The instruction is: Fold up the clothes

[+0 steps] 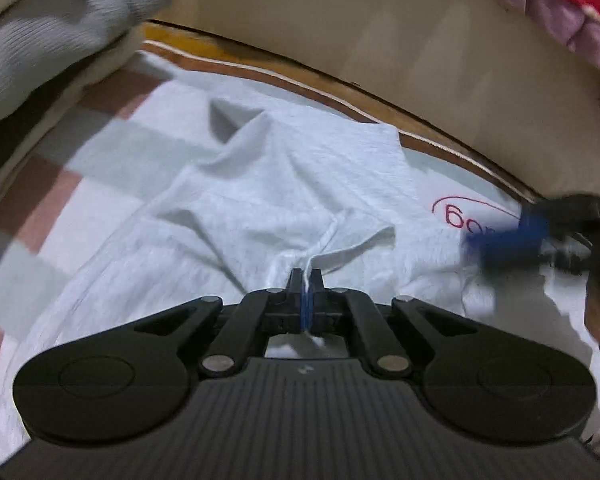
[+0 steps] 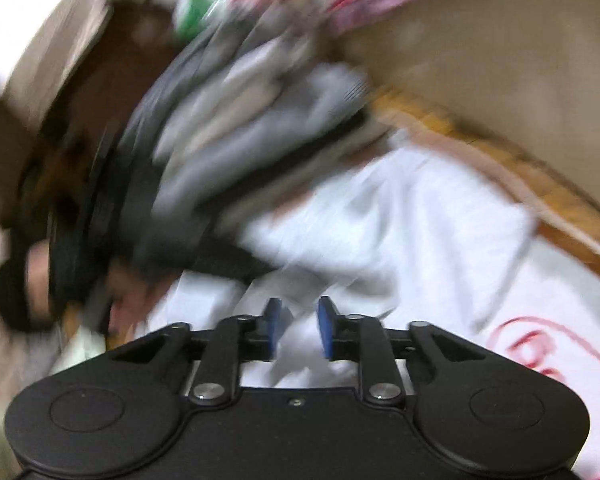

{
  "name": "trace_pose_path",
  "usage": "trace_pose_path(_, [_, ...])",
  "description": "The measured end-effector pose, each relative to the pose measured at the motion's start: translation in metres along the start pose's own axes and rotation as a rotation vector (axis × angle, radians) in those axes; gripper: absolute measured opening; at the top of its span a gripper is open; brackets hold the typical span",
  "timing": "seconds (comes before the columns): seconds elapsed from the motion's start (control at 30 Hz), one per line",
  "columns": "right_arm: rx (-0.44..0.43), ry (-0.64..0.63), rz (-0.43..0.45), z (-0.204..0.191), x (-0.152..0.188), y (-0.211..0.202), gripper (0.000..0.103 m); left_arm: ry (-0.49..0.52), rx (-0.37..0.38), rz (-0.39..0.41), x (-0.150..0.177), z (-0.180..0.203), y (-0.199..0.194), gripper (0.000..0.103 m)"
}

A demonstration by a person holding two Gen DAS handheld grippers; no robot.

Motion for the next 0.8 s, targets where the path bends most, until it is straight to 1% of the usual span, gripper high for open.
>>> trace_pose_path(0.1, [0.070,0.103,0.022,0.026,-0.010,-0.001,0.034,0.010,-0.024,0.048,0.012,-0.001,-0.012,0.001])
trace_pose_path(0.2, [0.142,0.197,0.043,0.051,-0.019,-0.001,0.035,0.004,-0.017,0.081,0.029,-0.001,-0.020,0.001])
trace_pose_path(0.23, [0.173,0.177,0.044,0.052,-0.017,0.003,0.035,0.004,-0.015,0.086,0.035,0.000,-0.021,0.001])
trace_pose_path(0.27, [0.201,0.160,0.046,0.053,-0.016,0.007,0.040,0.009,-0.014,0.088,0.040,0.000,-0.020,0.001])
trace_pose_path(0.33, [0.218,0.154,0.053,0.052,-0.015,0.017,0.046,0.019,-0.015,0.093,0.048,-0.002,-0.019,0.001])
trace_pose_path(0.4, [0.220,0.135,0.063,0.048,-0.016,0.027,0.047,0.019,-0.014,0.094,0.054,-0.004,-0.018,0.001])
trace_pose_path(0.5, [0.227,0.051,0.105,0.039,-0.024,0.038,0.048,-0.004,0.005,0.109,0.056,-0.008,-0.018,0.001])
trace_pose_path(0.53, [0.231,0.037,0.114,0.039,-0.027,0.043,0.041,-0.009,0.009,0.112,0.056,-0.009,-0.018,0.001])
trace_pose_path(0.57, [0.234,0.024,0.119,0.039,-0.031,0.047,0.008,-0.011,0.009,0.115,0.056,-0.009,-0.018,0.001])
trace_pose_path(0.63, [0.236,0.001,0.111,0.036,-0.038,0.051,0.006,-0.009,0.007,0.121,0.057,-0.008,-0.018,0.001])
trace_pose_path(0.7, [0.283,-0.039,0.193,0.035,-0.046,0.034,0.005,-0.015,0.008,0.127,0.057,-0.009,-0.018,0.001])
trace_pose_path(0.77, [0.322,-0.022,0.236,0.040,-0.059,0.020,0.004,-0.023,0.010,0.133,0.058,-0.009,-0.019,0.001])
trace_pose_path(0.8, [0.328,-0.015,0.238,0.044,-0.063,0.017,0.003,-0.026,0.010,0.136,0.058,-0.009,-0.019,0.001])
Point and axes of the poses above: each gripper's, at about its wrist camera, not at the fingertips, and y roughly the way its jaws point, z to its right, x to its underside, the point moved 8 cm from there along y, roughly the way its jaws point, and after that the axes turned 11 degrees about x, right-handed, at the moved point
